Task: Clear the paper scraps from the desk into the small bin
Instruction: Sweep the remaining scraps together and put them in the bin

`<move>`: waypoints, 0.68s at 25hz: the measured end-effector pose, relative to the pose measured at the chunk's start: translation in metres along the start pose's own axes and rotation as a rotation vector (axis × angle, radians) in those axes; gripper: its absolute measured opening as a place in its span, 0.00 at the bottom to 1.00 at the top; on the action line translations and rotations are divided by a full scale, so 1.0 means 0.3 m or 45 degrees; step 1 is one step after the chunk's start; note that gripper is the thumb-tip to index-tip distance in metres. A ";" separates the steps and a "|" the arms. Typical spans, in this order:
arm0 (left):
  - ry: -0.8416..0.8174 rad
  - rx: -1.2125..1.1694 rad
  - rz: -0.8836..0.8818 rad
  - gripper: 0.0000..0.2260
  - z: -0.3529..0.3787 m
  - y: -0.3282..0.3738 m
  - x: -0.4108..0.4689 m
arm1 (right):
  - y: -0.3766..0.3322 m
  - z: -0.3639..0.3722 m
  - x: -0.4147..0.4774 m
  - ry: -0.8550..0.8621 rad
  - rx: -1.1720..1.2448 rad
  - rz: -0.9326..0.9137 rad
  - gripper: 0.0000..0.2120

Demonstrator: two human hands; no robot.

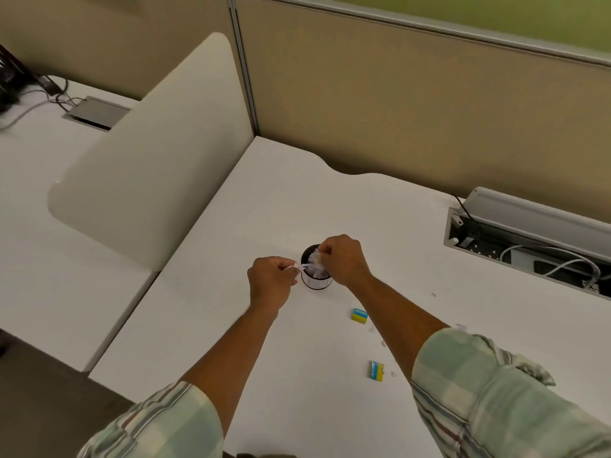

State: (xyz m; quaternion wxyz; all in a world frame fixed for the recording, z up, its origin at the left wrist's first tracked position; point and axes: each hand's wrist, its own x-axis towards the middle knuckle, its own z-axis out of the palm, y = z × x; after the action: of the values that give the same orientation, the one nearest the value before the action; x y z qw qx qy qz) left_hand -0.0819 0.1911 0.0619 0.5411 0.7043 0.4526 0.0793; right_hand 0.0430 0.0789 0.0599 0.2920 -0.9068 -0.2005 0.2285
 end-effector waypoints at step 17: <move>-0.085 0.455 0.473 0.08 0.134 0.106 0.053 | 0.223 -0.112 -0.139 0.392 0.241 0.081 0.05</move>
State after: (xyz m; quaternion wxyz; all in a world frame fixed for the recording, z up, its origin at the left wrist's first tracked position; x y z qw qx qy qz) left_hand -0.0311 0.1746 0.0664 0.3989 0.8620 0.3043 0.0727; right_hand 0.0424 -0.0067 0.0552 0.3957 -0.9055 -0.1021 0.1141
